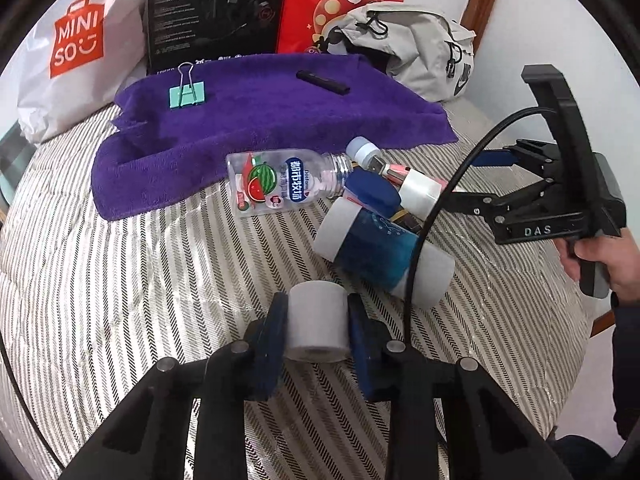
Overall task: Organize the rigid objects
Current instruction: 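Grasp the pink marker with the right gripper while the left gripper holds the tape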
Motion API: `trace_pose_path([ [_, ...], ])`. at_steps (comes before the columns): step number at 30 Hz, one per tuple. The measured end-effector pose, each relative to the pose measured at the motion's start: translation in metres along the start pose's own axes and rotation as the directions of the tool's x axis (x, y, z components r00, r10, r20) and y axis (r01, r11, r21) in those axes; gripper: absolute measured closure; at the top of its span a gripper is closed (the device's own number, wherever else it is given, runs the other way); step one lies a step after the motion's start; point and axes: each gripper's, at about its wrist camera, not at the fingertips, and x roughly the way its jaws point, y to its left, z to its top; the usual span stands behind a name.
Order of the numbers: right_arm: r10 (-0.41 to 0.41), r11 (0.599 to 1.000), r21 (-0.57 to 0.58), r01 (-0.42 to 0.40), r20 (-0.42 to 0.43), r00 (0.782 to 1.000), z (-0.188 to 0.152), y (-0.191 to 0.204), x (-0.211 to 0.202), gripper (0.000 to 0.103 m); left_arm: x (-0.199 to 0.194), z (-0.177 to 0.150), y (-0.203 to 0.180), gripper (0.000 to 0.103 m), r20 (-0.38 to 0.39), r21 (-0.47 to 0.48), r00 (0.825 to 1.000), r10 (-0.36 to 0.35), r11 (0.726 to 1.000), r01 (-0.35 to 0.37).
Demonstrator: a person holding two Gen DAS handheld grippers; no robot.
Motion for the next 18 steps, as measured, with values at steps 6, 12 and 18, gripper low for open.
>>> trace_pose_path([
  [6,0.066,0.992,-0.105,-0.064,0.020,0.998,0.013,0.010,0.007,0.024,0.003,0.003,0.002,0.075,-0.001,-0.010,1.000,-0.001,1.000,0.001],
  [12,0.178,0.973,-0.156,-0.168,0.055,0.982,0.018,0.019,0.007,0.078,0.003,0.005,0.003,0.075,-0.007,-0.016,1.000,0.004,1.000,-0.004],
  [18,0.187,0.965,-0.193,-0.177,0.036,0.982,0.018,0.023,0.003,0.089,0.003,0.006,0.005,0.075,-0.015,-0.018,1.000,0.012,1.000,-0.012],
])
